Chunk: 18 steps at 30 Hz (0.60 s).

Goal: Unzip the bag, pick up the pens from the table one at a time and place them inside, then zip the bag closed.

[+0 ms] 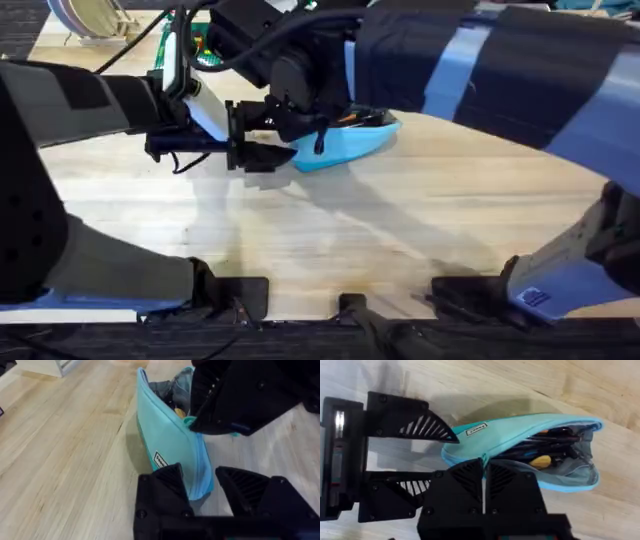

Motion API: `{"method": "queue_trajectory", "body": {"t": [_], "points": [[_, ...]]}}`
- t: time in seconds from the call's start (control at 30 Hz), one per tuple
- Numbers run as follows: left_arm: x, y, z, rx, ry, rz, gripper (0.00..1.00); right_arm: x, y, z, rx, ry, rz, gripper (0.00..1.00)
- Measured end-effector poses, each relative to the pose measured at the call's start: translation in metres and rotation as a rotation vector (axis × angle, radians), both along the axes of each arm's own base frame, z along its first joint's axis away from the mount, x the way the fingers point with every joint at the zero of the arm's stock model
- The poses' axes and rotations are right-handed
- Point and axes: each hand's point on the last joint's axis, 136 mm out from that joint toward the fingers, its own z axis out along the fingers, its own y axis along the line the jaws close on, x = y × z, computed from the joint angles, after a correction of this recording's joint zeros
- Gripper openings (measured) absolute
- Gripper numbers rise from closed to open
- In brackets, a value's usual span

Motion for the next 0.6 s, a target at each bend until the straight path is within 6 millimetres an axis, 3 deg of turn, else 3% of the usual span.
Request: {"method": "queue_trajectory", "body": {"t": [0.23, 0.27, 0.6], "points": [[-0.0028, -0.0037, -0.0065, 0.039, 0.007, -0.021, 0.298, 0.0, 0.0, 0.0, 0.0, 0.0, 0.0, 0.03], [-0.0019, -0.0038, -0.0076, 0.048, 0.0, -0.022, 0.058, -0.0011, 0.0002, -0.0005, 0.0, 0.005, 0.002, 0.03], [-0.002, -0.0038, -0.0077, 0.048, 0.003, -0.022, 0.044, -0.0016, 0.0003, -0.0004, -0.001, 0.005, 0.004, 0.03]]}}
